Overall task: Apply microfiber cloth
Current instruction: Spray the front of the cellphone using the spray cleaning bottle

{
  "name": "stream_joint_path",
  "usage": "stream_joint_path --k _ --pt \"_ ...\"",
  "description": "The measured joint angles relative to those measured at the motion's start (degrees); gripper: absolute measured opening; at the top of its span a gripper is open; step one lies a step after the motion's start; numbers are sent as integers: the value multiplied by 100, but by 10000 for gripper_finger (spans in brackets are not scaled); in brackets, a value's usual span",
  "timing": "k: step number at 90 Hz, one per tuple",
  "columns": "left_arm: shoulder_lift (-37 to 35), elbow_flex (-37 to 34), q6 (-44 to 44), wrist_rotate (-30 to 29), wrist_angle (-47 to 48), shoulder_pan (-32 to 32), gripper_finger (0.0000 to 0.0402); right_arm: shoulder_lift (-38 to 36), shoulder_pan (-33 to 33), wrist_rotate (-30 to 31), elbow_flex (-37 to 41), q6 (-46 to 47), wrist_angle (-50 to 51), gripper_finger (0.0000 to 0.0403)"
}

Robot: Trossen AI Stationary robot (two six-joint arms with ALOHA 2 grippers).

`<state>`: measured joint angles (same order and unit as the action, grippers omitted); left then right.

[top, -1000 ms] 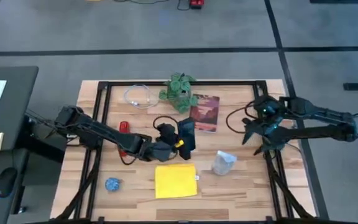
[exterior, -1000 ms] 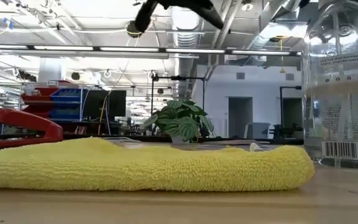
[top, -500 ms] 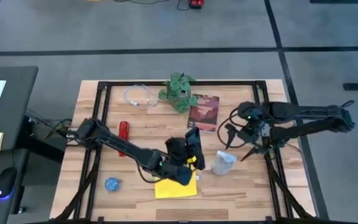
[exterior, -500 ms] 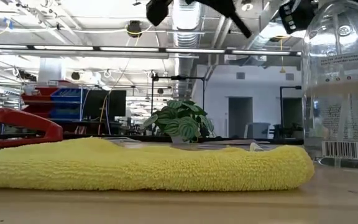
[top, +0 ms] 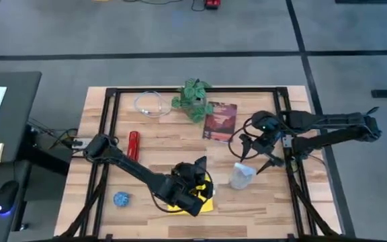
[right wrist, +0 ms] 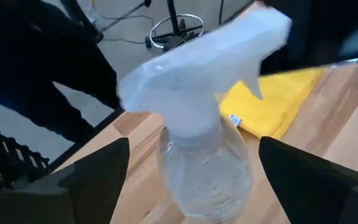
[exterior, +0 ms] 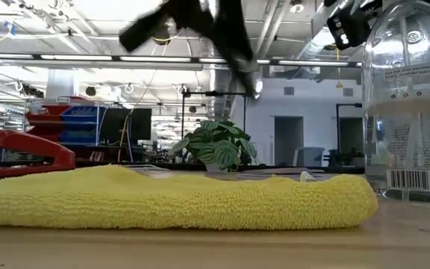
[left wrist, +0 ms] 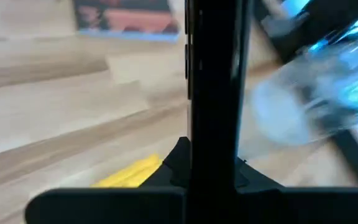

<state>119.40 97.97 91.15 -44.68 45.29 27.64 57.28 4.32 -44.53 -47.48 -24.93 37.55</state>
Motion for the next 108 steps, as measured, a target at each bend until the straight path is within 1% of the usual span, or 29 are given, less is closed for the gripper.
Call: stream_joint_path --k 5,10,20,24,32,42,48,56,64,75,84,92,101,108 --pt "201 -1 -101 290 -192 -22 0 0 -2 0 0 56 34 345" --pt "378 0 -101 451 -242 -20 0 0 -2 0 0 169 56 345" --pt "615 0 125 495 15 -40 0 -3 -2 -2 0 285 78 344" --pt "633 7 42 546 147 -111 0 0 -7 0 0 299 111 344" --pt "631 14 -405 552 616 -325 0 -1 -7 -2 0 304 101 344" --pt "624 6 -1067 540 956 -609 0 0 -7 0 0 304 106 344" --pt "570 -10 -1564 568 921 -782 0 0 -7 0 0 304 106 344" --pt "383 -4 -2092 566 619 -958 0 0 -7 0 0 302 90 344" --pt "58 129 -2396 539 535 -1023 0 6 32 61 0 213 -47 344" --pt "-458 153 -2168 457 508 -884 0 19 31 105 0 193 -530 344" --pt "-693 153 -1736 -112 457 -635 0 19 -66 92 0 12 -924 344" --pt "-722 153 -1304 -550 455 -440 0 22 -227 33 0 -260 -1018 344" --pt "-673 144 -901 -665 408 -325 0 102 -440 -29 -1 -407 -966 344" --pt "-672 143 -808 -737 254 -321 0 186 -585 -14 0 -539 -950 344"
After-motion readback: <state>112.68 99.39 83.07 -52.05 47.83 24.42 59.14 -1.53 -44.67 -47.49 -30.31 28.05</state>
